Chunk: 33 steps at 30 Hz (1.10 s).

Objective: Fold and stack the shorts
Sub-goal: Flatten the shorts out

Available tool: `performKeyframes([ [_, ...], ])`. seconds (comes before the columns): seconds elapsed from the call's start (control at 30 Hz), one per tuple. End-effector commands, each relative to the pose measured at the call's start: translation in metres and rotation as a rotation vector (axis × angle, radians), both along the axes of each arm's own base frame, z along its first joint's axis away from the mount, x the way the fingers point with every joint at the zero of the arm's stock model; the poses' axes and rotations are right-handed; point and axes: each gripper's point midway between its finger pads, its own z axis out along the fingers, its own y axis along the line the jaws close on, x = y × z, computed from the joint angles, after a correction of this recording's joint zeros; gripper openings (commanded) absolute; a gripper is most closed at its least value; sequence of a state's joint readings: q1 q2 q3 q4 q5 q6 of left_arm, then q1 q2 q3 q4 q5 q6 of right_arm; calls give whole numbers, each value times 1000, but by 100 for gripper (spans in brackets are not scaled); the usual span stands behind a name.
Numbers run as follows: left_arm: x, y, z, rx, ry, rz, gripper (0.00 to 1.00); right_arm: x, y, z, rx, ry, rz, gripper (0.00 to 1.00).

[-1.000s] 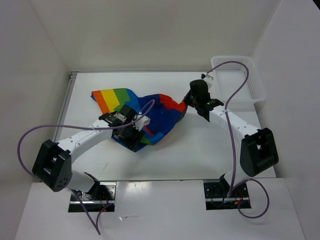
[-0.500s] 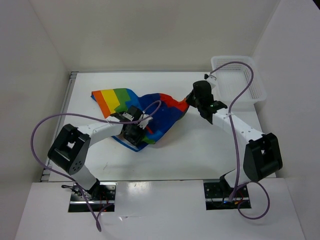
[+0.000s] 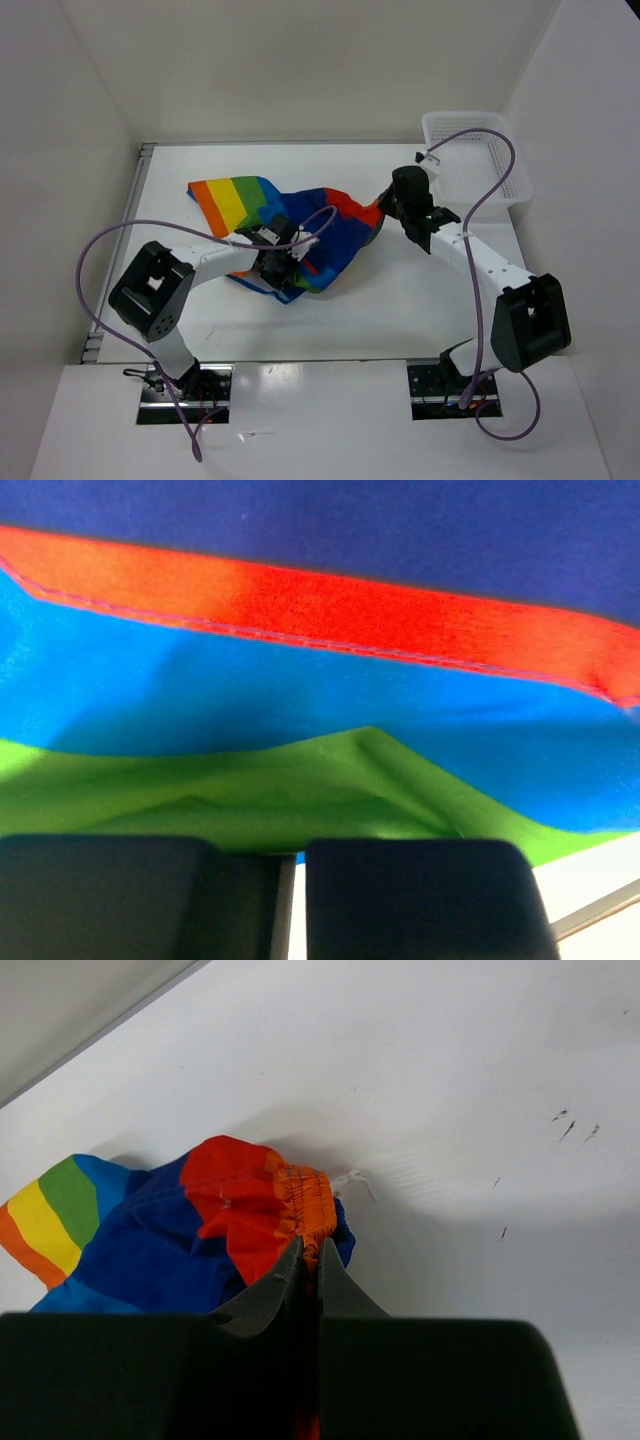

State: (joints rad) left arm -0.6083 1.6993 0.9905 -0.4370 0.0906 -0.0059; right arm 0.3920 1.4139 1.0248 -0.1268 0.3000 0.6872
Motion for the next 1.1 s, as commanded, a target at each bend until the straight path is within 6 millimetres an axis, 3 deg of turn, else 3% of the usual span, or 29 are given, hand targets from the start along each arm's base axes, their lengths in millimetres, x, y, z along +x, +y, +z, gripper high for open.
performKeyframes([
  [0.0, 7, -3, -6, 14, -13, -6, 1, 4, -6, 21, 24, -72, -29, 0],
  [0.07, 21, -1, 6, 39, -70, 15, 0, 5, -6, 17, 12, -64, -25, 0],
  [0.17, 53, 31, 34, 71, -150, 135, 0, 15, -12, 25, 11, -74, -53, 0],
  [0.2, 68, 39, 58, 52, -200, 179, 0, 17, -12, 26, 9, -70, -53, 0],
  [0.23, 81, 54, 71, 56, -244, 231, 0, 22, -15, 22, -2, -56, -54, 0],
  [0.27, 97, 85, 84, 61, -281, 328, 0, 29, -17, 33, 6, -77, -63, 0],
  [0.3, 109, 101, 106, 43, -344, 385, 0, 32, -16, 36, 9, -83, -64, 0],
  [0.37, 123, 135, 131, 23, -416, 484, 0, 36, -10, 41, 23, -89, -41, 0],
  [0.4, 126, 160, 153, 8, -477, 552, 0, 36, -6, 38, 26, -73, -24, 0],
  [0.43, 122, 170, 157, 9, -489, 577, 0, 36, -3, 37, 35, -70, -6, 0],
  [0.5, 91, 177, 155, 3, -434, 580, 3, 26, 16, 15, 51, -8, 50, 0],
  [0.57, 62, 165, 158, -49, -365, 534, 8, 6, 39, -8, 43, 48, 105, 0],
  [0.6, 30, 158, 140, -35, -249, 503, 11, -1, 44, -17, 41, 73, 103, 0],
  [0.7, -23, 146, 125, -35, -159, 432, 15, -29, 56, -52, 29, 170, 131, 0],
  [0.73, -43, 147, 109, -14, -108, 423, 15, -34, 54, -55, 39, 185, 120, 0],
  [0.87, -100, 155, 103, 13, -23, 409, 14, -66, 55, -85, 5, 296, 142, 0],
  [0.9, -107, 162, 100, 44, -23, 420, 14, -79, 50, -96, -30, 345, 140, 0],
  [0.97, -115, 173, 96, 83, -59, 439, 15, -86, 40, -100, -54, 379, 105, 3],
  [1.0, -121, 185, 87, 144, -62, 459, 17, -88, 30, -104, -92, 390, 72, 7],
  [1.07, -125, 189, 82, 158, -70, 465, 20, -97, 19, -110, -129, 431, 40, 17],
])
